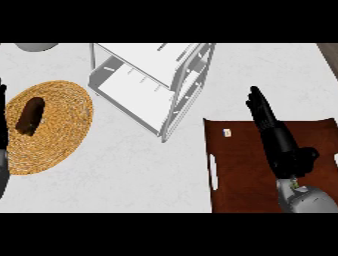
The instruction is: Pick the squash from the tray and place it in the tiered basket
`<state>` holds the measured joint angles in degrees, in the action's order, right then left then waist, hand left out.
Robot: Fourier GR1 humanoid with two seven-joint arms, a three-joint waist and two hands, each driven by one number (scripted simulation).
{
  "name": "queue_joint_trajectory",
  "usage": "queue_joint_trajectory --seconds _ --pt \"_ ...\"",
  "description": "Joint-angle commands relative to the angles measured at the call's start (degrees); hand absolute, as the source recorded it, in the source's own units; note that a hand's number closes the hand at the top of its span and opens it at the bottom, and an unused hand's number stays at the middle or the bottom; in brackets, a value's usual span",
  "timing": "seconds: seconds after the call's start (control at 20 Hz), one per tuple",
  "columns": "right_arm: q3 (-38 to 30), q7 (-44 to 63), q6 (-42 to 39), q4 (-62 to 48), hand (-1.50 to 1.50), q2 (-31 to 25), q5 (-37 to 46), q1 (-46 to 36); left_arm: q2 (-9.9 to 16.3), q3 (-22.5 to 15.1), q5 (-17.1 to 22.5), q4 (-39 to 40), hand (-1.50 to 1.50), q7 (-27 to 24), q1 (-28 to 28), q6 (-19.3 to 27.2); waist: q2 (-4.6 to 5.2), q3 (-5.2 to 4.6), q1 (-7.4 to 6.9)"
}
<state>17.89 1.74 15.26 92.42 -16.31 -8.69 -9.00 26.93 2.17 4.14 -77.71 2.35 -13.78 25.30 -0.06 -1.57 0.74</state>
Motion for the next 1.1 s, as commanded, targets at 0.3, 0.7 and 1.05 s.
queue_joint_trajectory --seconds 0.3,0.7,1.05 --pt "-24.92 2.22 15.50 -5.54 1.50 -17.43 9.31 10.35 -8.79 -6.13 3.23 2.87 0.00 0.50 11.72 -4.18 0.75 0.58 7.85" --pt "-40.98 -8.53 19.94 13.08 -1.50 -2.12 -7.26 24.68 -13.38 -12.19 2.63 0.58 0.00 -1.63 16.31 -7.63 -0.42 1.57 1.73" --pt "-31.67 12.79 12.23 23.40 -1.50 -12.58 -0.37 39.38 -14.11 -13.73 1.20 -2.20 0.00 -2.38 18.43 -7.17 -0.11 1.31 0.60"
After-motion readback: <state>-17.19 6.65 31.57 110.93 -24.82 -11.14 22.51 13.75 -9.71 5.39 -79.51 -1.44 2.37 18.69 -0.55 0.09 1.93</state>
